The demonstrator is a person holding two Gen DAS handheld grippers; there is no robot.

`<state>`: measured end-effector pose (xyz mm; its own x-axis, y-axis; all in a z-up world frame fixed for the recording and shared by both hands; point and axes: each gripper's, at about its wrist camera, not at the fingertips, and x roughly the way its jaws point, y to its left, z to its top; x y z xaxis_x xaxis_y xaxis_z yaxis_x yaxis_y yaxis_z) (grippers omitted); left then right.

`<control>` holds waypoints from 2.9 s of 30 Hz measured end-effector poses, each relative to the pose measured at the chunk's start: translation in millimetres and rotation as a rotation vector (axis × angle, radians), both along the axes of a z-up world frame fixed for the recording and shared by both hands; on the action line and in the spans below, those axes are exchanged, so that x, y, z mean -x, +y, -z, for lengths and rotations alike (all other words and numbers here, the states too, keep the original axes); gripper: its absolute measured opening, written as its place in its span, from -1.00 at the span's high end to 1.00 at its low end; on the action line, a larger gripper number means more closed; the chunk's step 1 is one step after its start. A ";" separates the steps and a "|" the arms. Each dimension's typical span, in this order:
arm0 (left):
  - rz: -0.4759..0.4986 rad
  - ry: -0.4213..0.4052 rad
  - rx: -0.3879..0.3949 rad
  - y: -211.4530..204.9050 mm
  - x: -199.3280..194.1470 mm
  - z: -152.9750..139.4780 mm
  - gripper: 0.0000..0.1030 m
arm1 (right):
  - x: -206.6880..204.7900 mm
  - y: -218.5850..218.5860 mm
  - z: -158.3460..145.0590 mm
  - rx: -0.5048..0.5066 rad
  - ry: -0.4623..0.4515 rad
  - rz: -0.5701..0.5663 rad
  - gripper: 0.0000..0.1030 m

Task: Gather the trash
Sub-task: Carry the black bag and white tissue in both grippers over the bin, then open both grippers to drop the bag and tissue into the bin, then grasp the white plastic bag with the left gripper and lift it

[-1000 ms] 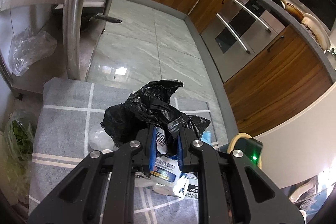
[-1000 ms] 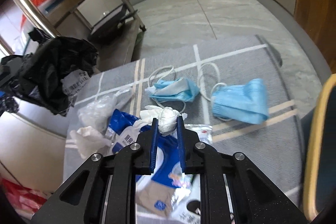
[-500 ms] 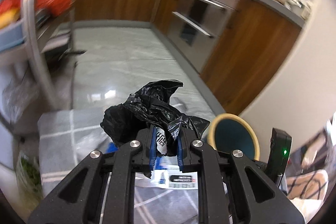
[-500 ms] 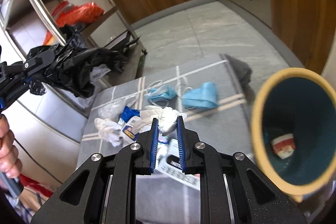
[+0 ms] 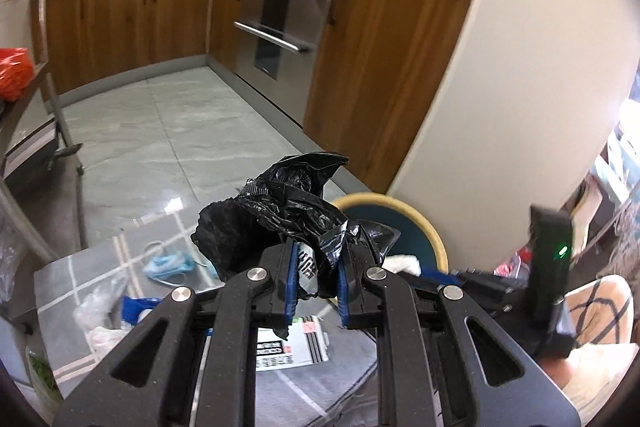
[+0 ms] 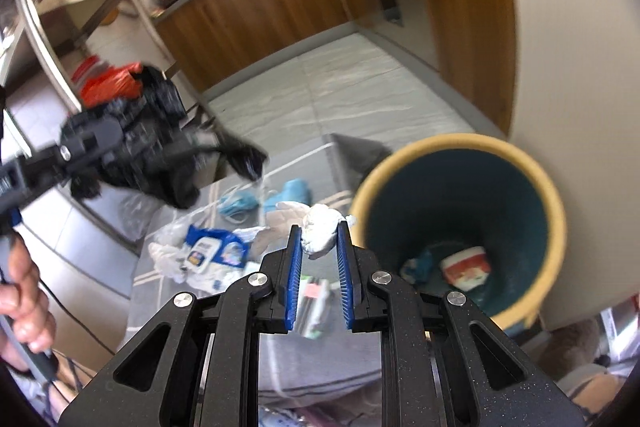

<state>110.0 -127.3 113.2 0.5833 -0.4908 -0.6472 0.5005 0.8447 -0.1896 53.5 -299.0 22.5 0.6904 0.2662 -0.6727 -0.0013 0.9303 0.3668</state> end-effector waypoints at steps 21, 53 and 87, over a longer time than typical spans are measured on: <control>0.142 0.058 -0.153 -112.4 -32.5 81.6 0.72 | 16.3 -72.7 30.6 0.017 0.037 0.194 0.64; 0.154 0.212 -0.115 -117.6 -74.4 141.0 -0.43 | -16.5 -89.2 65.0 0.023 0.137 0.261 0.26; -0.479 0.213 -0.082 172.4 -45.7 98.4 -0.64 | -43.7 48.8 30.4 0.053 0.063 -0.033 -0.22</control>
<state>155.7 45.1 14.7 0.5813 -0.1440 -0.8009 0.0122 0.9856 -0.1684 97.2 -250.2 -7.9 0.6381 0.2507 -0.7280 -0.0105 0.9483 0.3173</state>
